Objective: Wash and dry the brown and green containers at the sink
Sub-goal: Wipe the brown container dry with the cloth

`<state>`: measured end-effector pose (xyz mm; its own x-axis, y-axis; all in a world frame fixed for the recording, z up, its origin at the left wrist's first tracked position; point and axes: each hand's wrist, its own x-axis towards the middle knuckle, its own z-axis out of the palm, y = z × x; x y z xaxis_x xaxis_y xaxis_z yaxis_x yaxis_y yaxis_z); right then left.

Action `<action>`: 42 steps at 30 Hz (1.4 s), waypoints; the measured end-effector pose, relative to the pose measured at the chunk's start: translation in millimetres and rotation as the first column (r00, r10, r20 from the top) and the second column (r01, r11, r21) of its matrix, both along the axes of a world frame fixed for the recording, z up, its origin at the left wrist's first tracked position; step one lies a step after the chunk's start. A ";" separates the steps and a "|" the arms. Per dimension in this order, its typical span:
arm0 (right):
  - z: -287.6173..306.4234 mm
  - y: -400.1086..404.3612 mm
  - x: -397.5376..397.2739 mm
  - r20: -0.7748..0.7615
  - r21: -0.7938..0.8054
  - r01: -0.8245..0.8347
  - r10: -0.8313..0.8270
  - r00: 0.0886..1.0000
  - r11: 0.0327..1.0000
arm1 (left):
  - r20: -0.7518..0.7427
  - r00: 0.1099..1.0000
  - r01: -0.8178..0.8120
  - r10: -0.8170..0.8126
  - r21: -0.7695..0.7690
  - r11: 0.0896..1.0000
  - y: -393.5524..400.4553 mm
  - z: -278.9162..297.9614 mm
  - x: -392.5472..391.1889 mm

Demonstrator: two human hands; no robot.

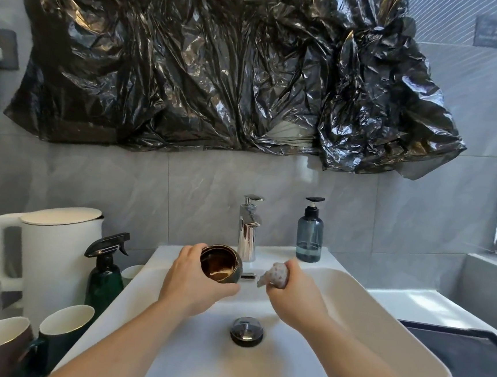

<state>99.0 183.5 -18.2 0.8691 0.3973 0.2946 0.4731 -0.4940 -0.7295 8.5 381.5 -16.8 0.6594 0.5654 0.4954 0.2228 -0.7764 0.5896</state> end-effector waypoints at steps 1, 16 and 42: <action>-0.7 -1.4 -0.7 -0.015 -0.018 0.010 -0.010 1.000 1.000 | -0.017 1.000 -0.002 0.002 0.001 1.000 -0.5 -0.9 -1.2; -5.0 -10.0 3.1 -0.121 -0.631 -0.032 -0.057 0.991 0.775 | -0.056 0.990 0.130 -0.126 0.081 0.988 -21.4 4.9 -6.8; 67.5 -227.1 33.0 -0.451 0.356 0.373 -0.192 0.872 0.857 | -0.221 0.827 0.525 -0.517 -0.026 0.851 -219.4 53.2 -1.6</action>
